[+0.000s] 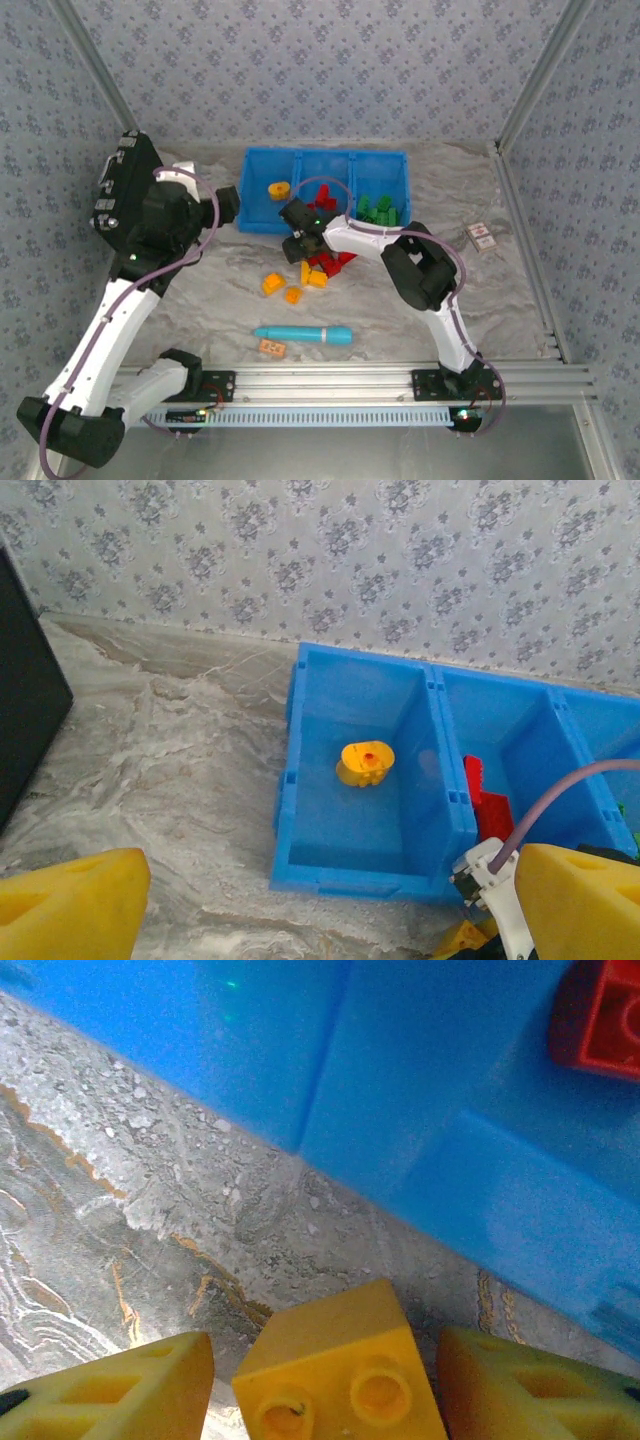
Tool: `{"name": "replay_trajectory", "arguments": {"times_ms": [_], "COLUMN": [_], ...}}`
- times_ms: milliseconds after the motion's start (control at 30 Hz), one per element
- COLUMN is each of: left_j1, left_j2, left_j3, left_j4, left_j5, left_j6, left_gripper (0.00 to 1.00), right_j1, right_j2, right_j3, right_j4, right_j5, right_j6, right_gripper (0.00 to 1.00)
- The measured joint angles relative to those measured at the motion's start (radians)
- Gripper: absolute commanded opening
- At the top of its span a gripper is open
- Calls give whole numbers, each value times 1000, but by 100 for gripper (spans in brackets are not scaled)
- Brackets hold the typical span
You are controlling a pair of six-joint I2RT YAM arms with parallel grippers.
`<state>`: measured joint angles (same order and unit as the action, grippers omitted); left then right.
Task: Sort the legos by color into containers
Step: Pick up the lego from the center of the table.
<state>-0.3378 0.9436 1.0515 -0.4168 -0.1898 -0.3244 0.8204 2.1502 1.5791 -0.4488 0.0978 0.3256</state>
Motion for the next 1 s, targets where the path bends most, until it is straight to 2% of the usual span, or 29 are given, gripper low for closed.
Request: {"name": "replay_trajectory", "arguments": {"times_ms": [200,400,767,867,1000], "left_j1": [22,34,105,127,142], "left_j2": [-20,-25,-94,-119,-152], "left_j3": [-13,-21,-69,-84,-93], "left_j4": [-8,-8,-27,-34,-53], "left_j5": [11,23,63,76,97], "left_j6": [2,3,14,16,22], "left_gripper": [95,95,98,98,99], "right_j1": [0,0,69,82,66], "right_j2": [5,6,3,3,23], "right_j3": [3,15,97,184,388], "right_j4": [-12,-34,-114,-148,-195], "right_j5": [12,20,-5,-23,-25], "right_j6": [9,6,-15,-31,-69], "right_gripper": [45,33,30,30,30]}}
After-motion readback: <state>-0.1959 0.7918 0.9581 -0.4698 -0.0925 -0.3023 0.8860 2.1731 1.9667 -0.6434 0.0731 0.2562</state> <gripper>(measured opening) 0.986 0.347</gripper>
